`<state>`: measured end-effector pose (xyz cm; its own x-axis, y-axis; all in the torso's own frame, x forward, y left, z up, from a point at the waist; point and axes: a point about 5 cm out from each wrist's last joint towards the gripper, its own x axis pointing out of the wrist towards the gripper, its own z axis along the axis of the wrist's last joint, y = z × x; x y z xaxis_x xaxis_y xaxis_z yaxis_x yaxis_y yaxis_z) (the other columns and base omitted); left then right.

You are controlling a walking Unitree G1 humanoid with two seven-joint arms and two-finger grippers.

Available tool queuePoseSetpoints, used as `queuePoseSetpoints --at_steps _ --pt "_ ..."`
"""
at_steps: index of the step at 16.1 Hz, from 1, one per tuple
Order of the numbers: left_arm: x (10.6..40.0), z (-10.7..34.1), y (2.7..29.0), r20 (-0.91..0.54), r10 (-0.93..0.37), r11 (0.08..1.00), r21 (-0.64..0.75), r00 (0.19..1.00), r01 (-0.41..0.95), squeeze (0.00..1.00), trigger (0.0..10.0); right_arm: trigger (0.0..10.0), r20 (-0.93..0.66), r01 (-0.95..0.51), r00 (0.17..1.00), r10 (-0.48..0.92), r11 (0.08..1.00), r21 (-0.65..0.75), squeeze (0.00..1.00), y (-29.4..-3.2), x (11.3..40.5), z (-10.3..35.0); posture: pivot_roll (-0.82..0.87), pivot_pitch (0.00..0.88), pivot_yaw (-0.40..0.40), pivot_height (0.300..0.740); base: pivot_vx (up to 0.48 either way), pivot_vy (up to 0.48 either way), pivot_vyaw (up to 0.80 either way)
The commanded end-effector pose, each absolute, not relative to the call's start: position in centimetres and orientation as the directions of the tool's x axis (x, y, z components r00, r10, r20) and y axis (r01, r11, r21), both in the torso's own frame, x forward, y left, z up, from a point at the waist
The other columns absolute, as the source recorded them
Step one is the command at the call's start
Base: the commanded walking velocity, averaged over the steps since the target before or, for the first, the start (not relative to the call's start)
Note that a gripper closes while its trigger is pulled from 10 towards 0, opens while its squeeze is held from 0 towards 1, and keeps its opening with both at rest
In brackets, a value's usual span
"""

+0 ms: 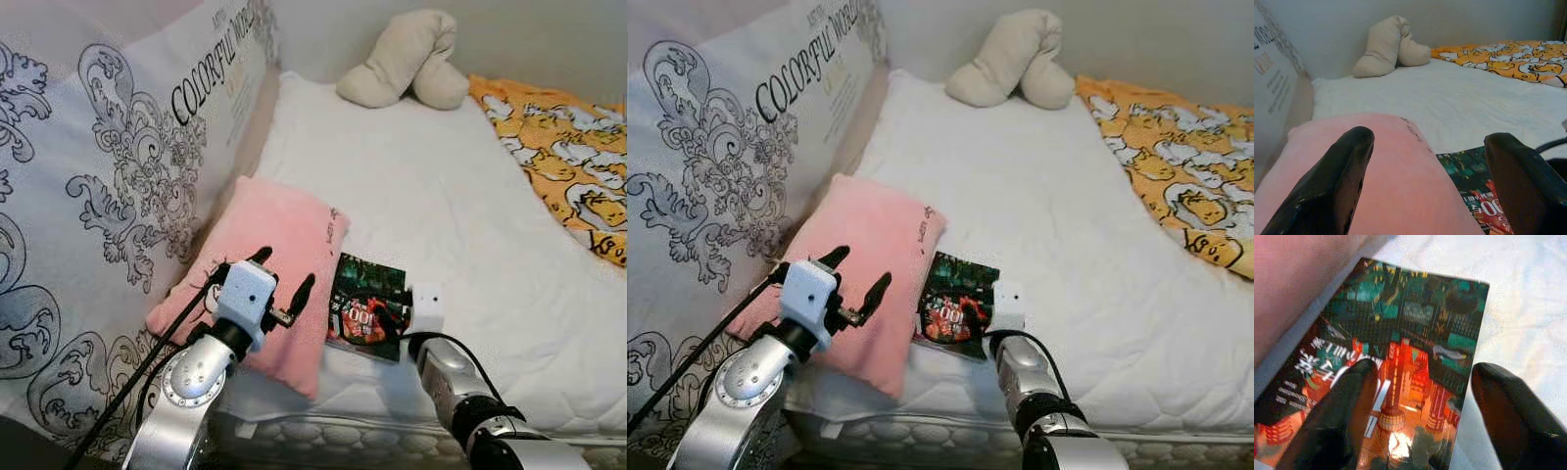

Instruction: Clean up the room

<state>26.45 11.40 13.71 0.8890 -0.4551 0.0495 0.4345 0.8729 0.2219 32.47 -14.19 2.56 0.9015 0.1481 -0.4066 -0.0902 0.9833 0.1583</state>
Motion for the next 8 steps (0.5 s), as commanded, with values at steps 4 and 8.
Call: queuePoseSetpoints --at_steps 4,8 --pt "27.6 13.2 11.1 0.039 -0.390 0.915 0.125 0.920 0.383 0.00 10.0 10.0 -0.276 -0.079 0.957 0.092 0.995 0.057 1.00 -16.8 33.1 4.4 0.28 0.000 -0.075 0.740 0.000 0.000 0.00" --pt "28.8 12.2 15.6 0.047 -0.116 0.993 0.030 0.992 0.115 0.00 10.0 10.0 0.034 0.071 0.997 -0.066 0.981 -0.183 0.00 -20.1 27.7 6.3 0.23 0.000 -0.077 0.740 0.000 -0.360 0.00"
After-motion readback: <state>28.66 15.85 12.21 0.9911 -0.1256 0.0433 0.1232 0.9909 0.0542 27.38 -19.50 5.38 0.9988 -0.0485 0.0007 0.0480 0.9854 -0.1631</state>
